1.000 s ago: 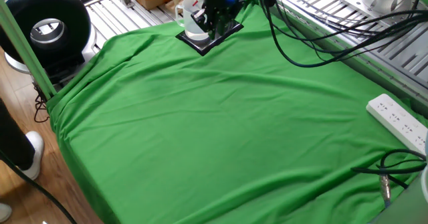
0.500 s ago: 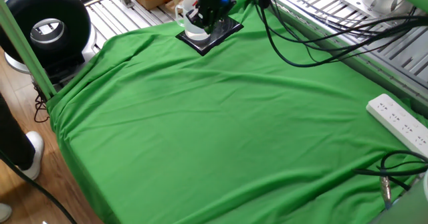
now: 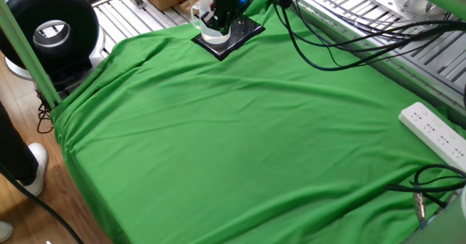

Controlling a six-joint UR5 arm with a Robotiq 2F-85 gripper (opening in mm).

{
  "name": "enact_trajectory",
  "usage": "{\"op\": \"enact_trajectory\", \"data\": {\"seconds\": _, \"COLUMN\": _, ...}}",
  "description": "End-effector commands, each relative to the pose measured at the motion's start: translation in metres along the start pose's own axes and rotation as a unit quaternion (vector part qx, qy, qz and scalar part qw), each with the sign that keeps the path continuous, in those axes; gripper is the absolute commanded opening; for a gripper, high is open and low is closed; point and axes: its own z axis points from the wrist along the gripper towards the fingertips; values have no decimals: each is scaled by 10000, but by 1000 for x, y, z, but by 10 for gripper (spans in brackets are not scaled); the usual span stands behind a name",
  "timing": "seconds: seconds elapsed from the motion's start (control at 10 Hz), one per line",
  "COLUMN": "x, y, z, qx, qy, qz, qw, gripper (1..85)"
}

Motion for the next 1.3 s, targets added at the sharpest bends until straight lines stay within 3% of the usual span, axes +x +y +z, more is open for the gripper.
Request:
{"op": "enact_trajectory", "data": {"seconds": 0.0, "x": 2, "y": 11, "z": -1, "qx": -187, "qy": 56, "qz": 7, "qw": 9998, "gripper": 13}}
{"op": "enact_trajectory", "data": {"seconds": 0.3, "x": 3, "y": 6, "z": -1, "qx": -84, "qy": 76, "qz": -116, "qw": 9999, "gripper": 13}}
{"op": "enact_trajectory", "data": {"seconds": 0.5, "x": 22, "y": 9, "z": -2, "qx": -143, "qy": 447, "qz": 64, "qw": 9989, "gripper": 13}}
{"op": "enact_trajectory", "data": {"seconds": 0.6, "x": 35, "y": 23, "z": -4, "qx": -400, "qy": 714, "qz": 258, "qw": 9963, "gripper": 13}}
{"op": "enact_trajectory", "data": {"seconds": 0.8, "x": 31, "y": 19, "z": -3, "qx": -317, "qy": 617, "qz": 201, "qw": 9974, "gripper": 13}}
{"op": "enact_trajectory", "data": {"seconds": 1.1, "x": 32, "y": 20, "z": -3, "qx": -357, "qy": 655, "qz": 132, "qw": 9971, "gripper": 13}}
{"op": "enact_trajectory", "data": {"seconds": 1.2, "x": 22, "y": 17, "z": 2, "qx": -355, "qy": 637, "qz": 54, "qw": 9973, "gripper": 13}}
